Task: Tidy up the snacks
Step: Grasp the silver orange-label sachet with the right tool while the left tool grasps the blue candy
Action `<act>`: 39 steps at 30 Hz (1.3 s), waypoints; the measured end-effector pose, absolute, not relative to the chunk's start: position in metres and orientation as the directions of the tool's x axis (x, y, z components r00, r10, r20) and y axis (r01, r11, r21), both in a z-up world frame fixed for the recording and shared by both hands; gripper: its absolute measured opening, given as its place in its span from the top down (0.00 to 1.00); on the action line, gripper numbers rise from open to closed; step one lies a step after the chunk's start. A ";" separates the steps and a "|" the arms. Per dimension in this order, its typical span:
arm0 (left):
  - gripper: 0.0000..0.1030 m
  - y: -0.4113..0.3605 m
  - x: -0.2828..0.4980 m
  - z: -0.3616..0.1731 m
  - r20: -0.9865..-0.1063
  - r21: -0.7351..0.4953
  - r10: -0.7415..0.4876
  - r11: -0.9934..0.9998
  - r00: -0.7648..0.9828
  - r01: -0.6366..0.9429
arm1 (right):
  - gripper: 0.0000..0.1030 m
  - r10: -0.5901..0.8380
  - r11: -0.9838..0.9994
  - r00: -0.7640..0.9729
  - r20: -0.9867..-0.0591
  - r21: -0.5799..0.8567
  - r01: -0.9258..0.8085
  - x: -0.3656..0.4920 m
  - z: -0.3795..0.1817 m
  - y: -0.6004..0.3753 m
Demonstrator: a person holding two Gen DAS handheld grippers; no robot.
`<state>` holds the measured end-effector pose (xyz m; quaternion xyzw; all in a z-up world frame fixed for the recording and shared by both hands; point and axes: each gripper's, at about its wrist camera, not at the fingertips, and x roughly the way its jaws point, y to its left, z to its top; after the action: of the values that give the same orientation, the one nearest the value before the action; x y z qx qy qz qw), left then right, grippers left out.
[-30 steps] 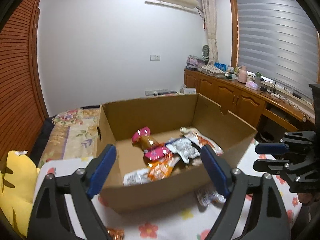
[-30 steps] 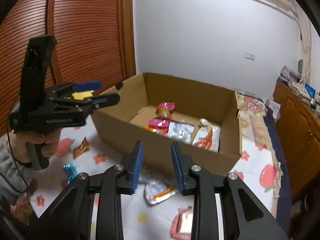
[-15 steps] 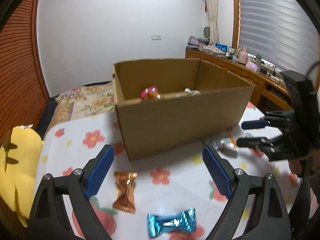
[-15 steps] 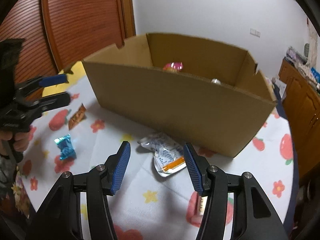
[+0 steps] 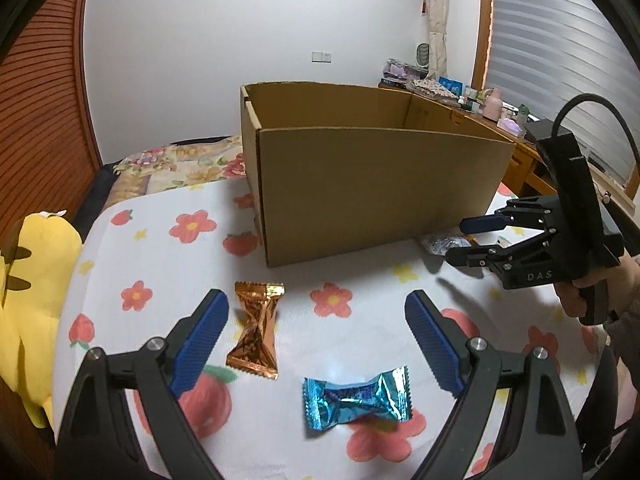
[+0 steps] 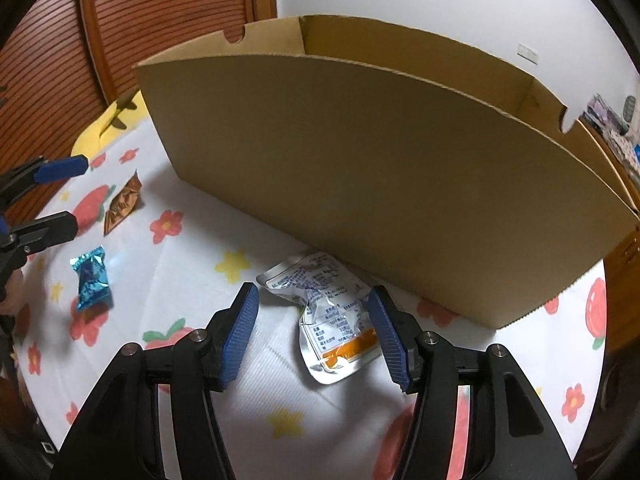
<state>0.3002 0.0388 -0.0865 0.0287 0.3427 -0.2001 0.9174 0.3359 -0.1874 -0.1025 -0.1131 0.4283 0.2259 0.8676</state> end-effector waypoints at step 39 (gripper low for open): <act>0.12 0.027 0.274 -0.111 -0.723 -0.102 -0.346 0.909 0.598 0.403 | 0.75 0.264 0.880 0.588 -0.765 -0.058 -0.471 0.306 -0.092 -0.193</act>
<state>0.2739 0.0273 -0.1108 0.0360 0.3963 -0.2098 0.8931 0.3057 -0.1934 -0.0917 -0.1282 0.4033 0.2085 0.8817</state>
